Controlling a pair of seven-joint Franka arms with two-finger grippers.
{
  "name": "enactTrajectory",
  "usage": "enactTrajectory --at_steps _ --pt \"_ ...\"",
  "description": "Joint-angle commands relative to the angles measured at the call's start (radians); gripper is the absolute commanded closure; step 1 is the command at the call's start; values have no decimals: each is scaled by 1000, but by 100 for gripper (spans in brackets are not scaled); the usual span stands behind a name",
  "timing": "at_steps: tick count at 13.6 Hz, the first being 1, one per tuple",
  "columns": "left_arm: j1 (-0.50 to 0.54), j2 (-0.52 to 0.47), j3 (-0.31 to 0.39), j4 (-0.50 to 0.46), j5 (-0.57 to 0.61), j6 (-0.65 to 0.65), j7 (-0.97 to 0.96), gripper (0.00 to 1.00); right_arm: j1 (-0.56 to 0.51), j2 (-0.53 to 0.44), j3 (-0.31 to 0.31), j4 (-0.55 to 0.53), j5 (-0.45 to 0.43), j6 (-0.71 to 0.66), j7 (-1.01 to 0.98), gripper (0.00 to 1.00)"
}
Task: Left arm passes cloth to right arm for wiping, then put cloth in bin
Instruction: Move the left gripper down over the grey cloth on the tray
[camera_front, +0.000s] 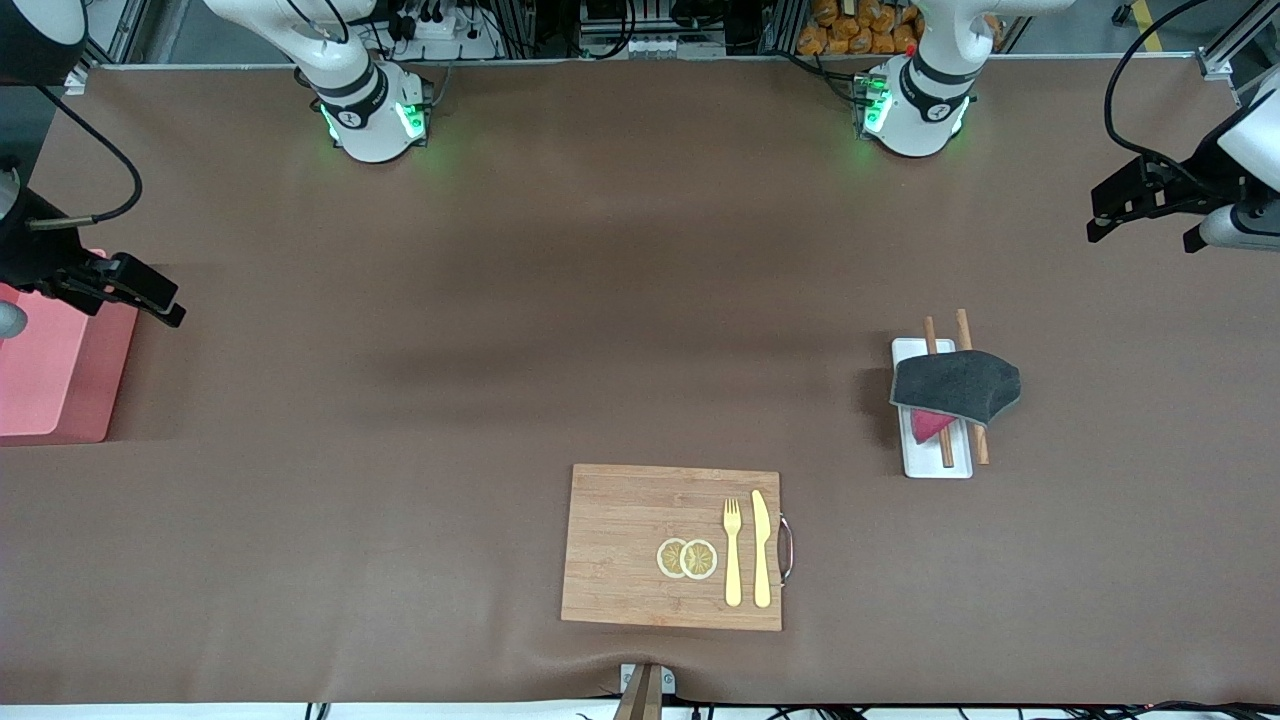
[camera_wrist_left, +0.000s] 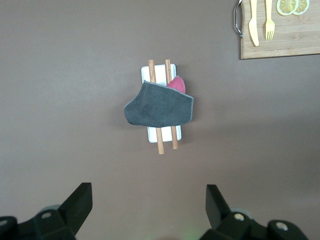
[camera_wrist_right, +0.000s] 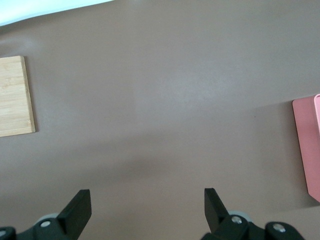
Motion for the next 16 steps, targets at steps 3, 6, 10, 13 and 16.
enactTrajectory --at_steps 3,6,10,13,16 --pt "-8 6 -2 9 16 -17 -2 0 -19 12 12 29 -15 -24 8 0" --pt "-27 49 -9 43 23 -17 -3 0 -20 12 12 29 -15 -24 4 0" --pt "-27 95 -12 41 16 -10 -5 0 -22 12 12 29 -15 -24 5 0" --pt "-27 173 -12 41 16 27 1 0 -22 12 12 29 -15 -24 13 0" --pt "-28 249 -15 41 8 107 65 0 -22 12 12 28 -15 -24 15 0"
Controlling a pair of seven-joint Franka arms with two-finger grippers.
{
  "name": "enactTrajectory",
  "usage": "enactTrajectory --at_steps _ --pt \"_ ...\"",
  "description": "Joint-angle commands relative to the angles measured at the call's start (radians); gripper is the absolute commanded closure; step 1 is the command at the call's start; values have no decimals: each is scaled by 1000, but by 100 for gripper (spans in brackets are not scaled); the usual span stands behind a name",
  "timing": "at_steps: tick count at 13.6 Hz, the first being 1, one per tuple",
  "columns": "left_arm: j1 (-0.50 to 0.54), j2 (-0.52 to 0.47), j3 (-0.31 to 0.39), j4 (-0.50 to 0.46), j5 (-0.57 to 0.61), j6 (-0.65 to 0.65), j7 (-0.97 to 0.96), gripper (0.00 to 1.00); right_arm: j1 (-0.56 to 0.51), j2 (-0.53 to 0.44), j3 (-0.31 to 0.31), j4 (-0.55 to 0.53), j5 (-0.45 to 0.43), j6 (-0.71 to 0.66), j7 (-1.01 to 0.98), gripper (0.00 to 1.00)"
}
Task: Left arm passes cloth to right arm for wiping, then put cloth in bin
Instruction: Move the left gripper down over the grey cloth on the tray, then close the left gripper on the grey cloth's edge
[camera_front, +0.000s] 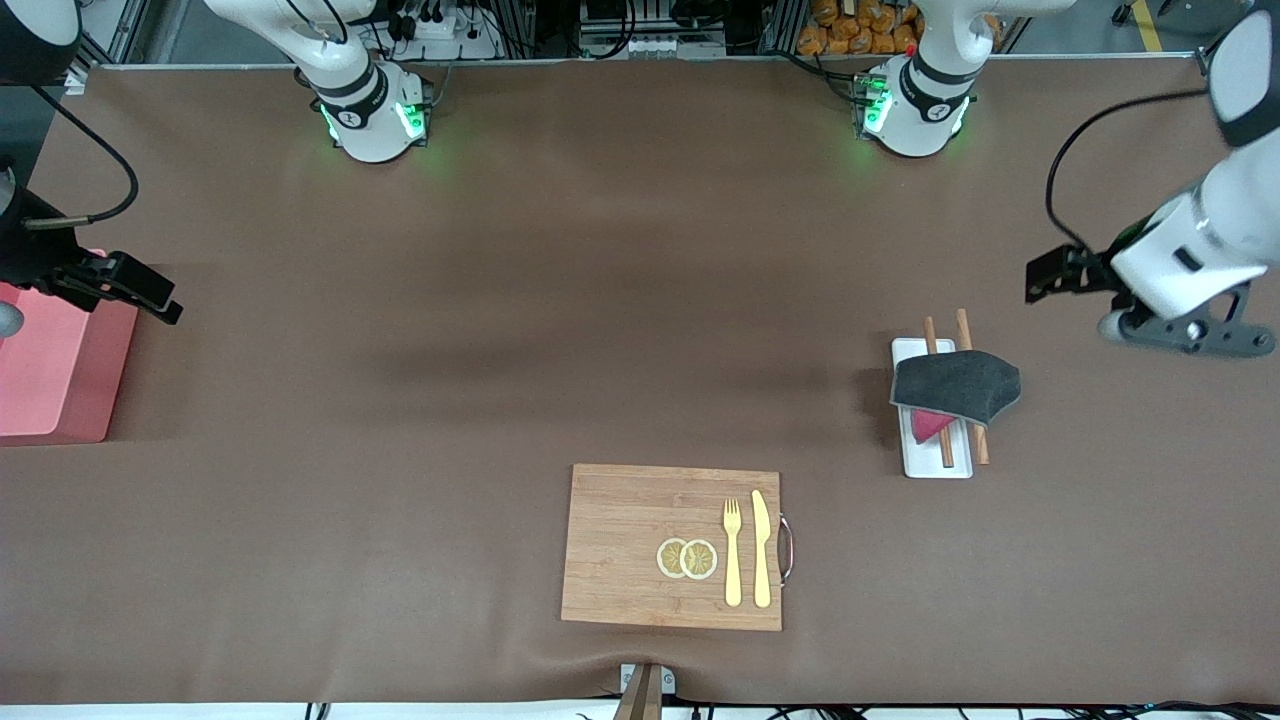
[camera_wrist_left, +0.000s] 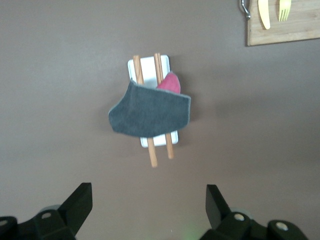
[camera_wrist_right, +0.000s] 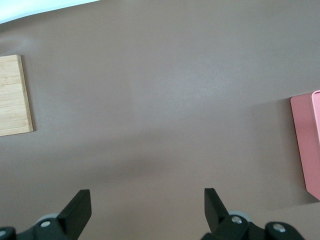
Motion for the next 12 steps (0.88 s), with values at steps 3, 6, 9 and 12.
enactTrajectory --at_steps 3,6,9,12 --pt "-3 133 -3 33 -38 82 148 0 -14 12 12 27 -15 -18 16 0" --pt "-23 202 -16 33 -43 175 188 0 -14 12 14 27 -15 -18 16 0" --pt "-40 265 -19 33 -41 243 277 0 -14 12 12 27 -15 -18 16 0" --pt "-51 319 -17 35 -34 287 499 0 -14 12 12 27 -13 -18 14 0"
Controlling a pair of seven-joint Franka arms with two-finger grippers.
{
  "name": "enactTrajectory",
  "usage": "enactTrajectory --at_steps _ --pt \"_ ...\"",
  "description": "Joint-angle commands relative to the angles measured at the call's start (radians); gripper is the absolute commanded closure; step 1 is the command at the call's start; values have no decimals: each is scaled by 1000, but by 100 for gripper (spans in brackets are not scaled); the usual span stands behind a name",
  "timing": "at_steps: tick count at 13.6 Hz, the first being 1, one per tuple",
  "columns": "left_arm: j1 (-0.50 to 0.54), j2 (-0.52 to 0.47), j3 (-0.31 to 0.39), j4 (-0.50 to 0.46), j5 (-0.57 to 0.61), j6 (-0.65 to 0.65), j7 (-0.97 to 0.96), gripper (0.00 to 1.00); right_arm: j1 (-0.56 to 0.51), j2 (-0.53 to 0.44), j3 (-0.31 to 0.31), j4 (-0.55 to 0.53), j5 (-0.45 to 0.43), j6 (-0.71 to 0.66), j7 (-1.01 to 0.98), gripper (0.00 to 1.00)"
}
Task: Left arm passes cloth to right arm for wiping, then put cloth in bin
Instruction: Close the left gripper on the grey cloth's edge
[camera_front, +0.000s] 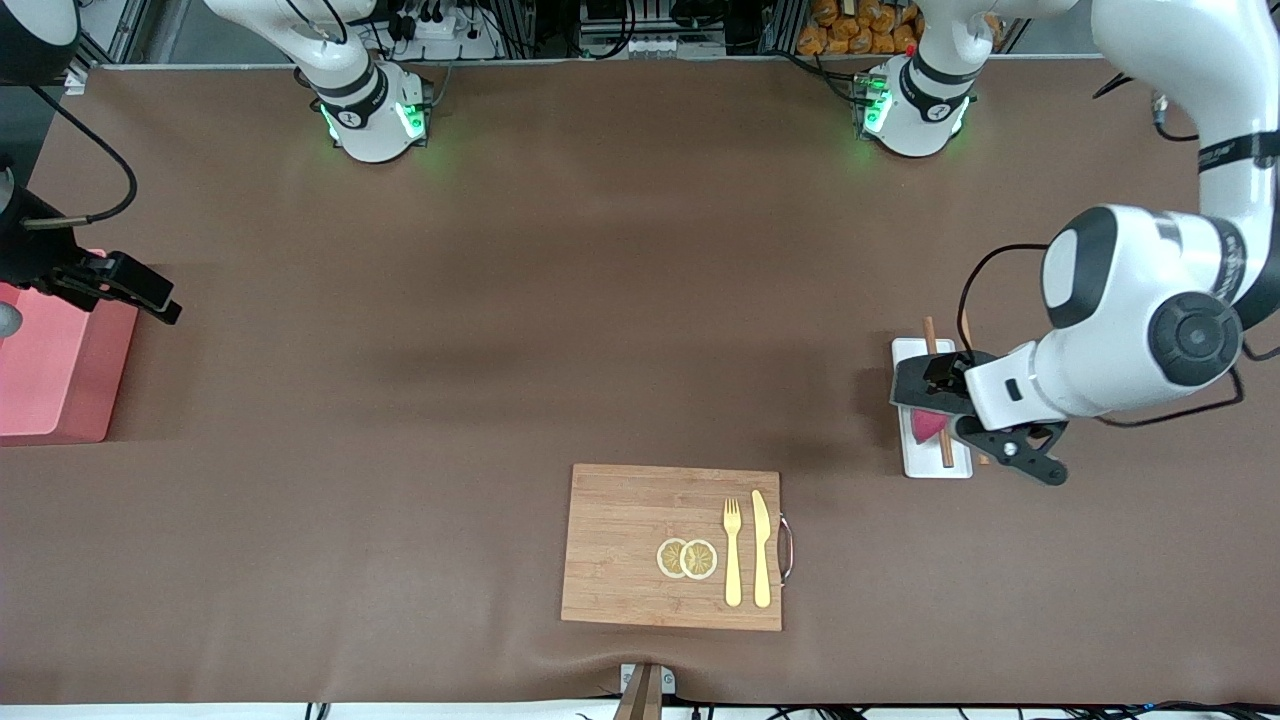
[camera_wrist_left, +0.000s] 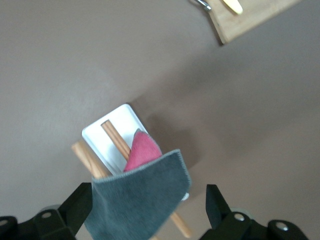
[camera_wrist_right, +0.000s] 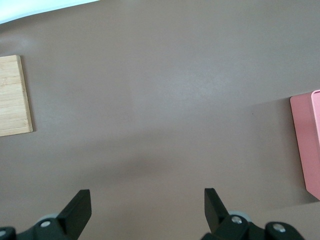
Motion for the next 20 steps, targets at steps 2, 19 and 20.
enactTrajectory --at_steps 2,19,20 --pt "-29 88 4 51 62 56 144 0 -15 12 12 26 -13 -17 10 0" --pt "13 170 10 7 67 -86 202 13 -15 19 12 23 -13 -17 15 0" --pt "13 173 10 3 67 -86 189 37 -15 19 12 23 -13 -17 15 0"
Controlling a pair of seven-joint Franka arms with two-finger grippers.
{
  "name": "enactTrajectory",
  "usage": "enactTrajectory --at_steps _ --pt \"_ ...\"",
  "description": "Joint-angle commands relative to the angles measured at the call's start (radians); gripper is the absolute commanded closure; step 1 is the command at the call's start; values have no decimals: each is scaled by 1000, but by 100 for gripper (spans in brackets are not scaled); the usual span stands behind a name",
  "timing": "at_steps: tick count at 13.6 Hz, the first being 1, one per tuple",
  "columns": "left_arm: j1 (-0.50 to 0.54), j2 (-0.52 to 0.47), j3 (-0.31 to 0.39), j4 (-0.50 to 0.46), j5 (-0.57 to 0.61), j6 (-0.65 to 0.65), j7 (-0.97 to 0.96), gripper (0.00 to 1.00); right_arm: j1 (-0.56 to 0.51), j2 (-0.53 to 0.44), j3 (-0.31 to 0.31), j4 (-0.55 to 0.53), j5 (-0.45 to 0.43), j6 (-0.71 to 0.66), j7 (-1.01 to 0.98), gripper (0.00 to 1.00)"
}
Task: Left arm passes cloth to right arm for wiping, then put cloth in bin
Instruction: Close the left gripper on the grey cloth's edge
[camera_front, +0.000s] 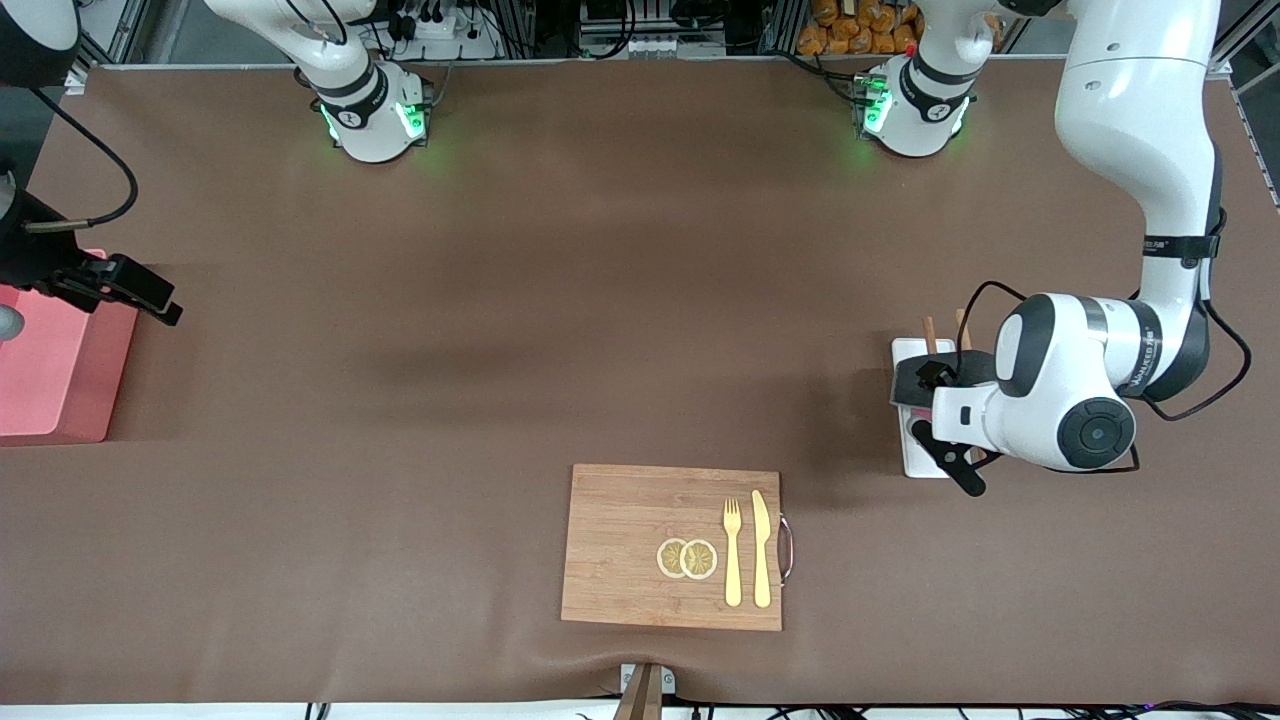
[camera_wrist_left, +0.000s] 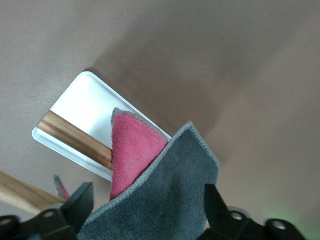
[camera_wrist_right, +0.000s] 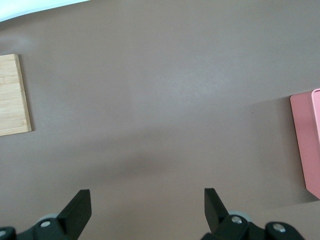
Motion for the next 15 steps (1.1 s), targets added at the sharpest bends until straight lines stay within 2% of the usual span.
enactTrajectory --at_steps 1,3,4,8,12,15 --pt "-2 4 -2 -3 28 -12 -59 64 -14 13 12 23 -13 -15 12 0" --pt "-6 9 -2 -3 33 -12 -88 95 -20 13 12 25 -13 -15 6 0" --pt "-8 10 -2 -2 33 -12 -90 100 -32 13 12 26 -6 -15 1 0" --pt "-6 -2 -1 15 33 -12 -93 100 -30 13 14 25 -4 -21 5 0" --pt "1 -59 -2 37 22 -12 -113 100 -29 13 14 25 -3 -21 2 0" --pt "-8 -119 -10 46 18 -28 -218 100 -29 13 14 25 -1 -23 4 0"
